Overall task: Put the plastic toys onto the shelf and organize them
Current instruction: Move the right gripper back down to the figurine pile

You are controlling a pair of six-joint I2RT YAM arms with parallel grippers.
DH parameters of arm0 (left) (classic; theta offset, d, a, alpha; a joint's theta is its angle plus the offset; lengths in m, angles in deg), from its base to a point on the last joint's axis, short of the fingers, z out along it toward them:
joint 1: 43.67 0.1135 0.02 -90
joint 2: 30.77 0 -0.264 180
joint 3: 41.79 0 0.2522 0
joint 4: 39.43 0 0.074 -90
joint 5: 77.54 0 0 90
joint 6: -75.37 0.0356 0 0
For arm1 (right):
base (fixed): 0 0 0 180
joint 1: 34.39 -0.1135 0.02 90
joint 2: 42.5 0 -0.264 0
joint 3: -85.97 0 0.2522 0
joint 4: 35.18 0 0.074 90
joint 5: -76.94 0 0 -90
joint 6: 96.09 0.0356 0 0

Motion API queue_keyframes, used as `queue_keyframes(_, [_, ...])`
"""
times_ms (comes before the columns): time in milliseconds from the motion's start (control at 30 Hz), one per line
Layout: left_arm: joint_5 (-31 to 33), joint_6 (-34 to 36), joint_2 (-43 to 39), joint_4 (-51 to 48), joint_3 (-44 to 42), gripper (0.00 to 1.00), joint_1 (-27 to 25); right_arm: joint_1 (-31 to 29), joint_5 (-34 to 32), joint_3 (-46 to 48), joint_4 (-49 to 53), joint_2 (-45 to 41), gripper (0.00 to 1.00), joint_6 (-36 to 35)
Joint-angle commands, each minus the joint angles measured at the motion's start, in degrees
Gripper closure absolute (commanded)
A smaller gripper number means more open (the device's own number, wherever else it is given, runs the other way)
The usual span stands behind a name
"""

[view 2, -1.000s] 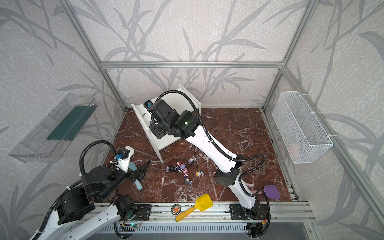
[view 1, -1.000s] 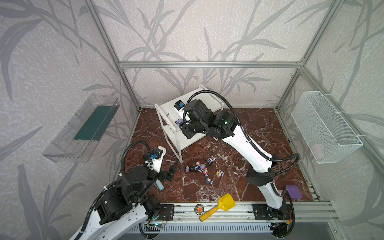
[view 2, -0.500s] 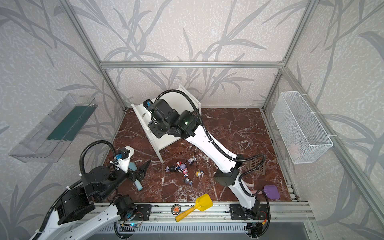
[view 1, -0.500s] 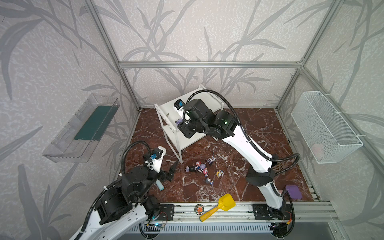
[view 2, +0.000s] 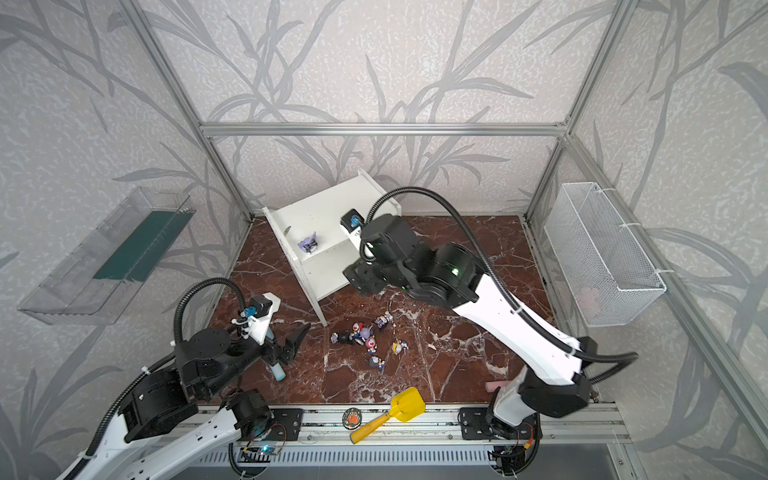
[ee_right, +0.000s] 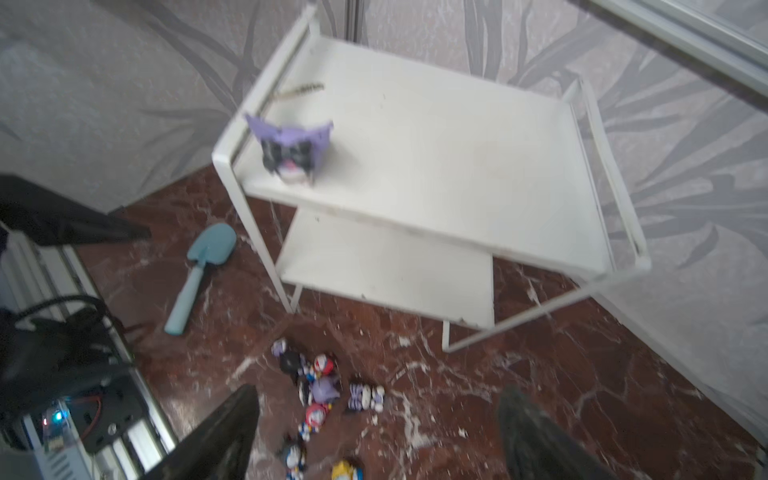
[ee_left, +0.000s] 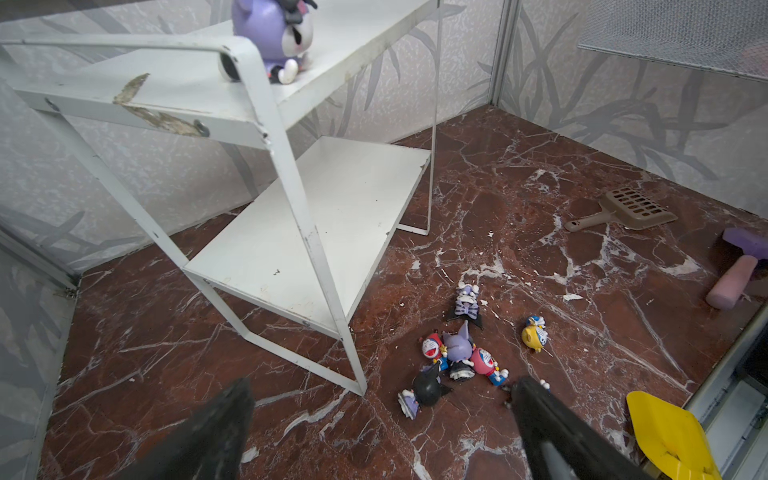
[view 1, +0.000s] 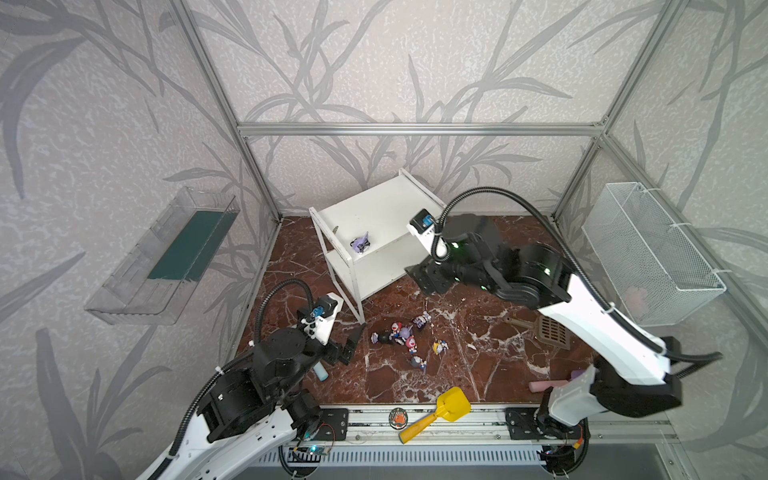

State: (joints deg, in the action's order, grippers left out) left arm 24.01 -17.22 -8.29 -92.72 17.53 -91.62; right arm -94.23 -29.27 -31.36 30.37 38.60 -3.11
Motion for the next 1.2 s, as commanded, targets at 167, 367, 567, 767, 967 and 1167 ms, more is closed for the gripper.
queue_keyframes(167, [-11.1, 1.17, 3.21, 3.16, -1.39, 0.01, 0.2, 2.77, 2.83, 41.46, -21.08, -20.53, 0.06, 7.66])
queue_keyframes(367, [-13.35, 1.23, 6.21, 3.77, -1.64, 0.01, 0.22, 5.32, 5.31, 52.02, -27.87, -14.63, 0.07, 14.37])
queue_keyframes(567, [-13.55, 1.01, 6.71, 3.59, -1.61, 0.01, 0.22, 13.42, 9.2, 50.49, -29.27, -0.79, 0.13, 15.74])
queue_keyframes(767, [-12.46, 1.38, 4.96, 3.85, -2.31, 0.01, 0.2, 18.36, 14.92, 43.78, -28.89, 10.82, 0.42, 13.88])
queue_keyframes(967, [-12.12, 1.79, 5.13, 4.08, -2.38, 0.01, 0.27, 18.72, 20.64, 38.8, -29.95, 18.54, 0.56, 12.88])
queue_keyframes(1167, [-12.05, 2.32, 5.72, 4.69, -2.58, 0.01, 0.61, 19.31, 22.58, 38.25, -32.67, 22.68, 0.57, 12.44])
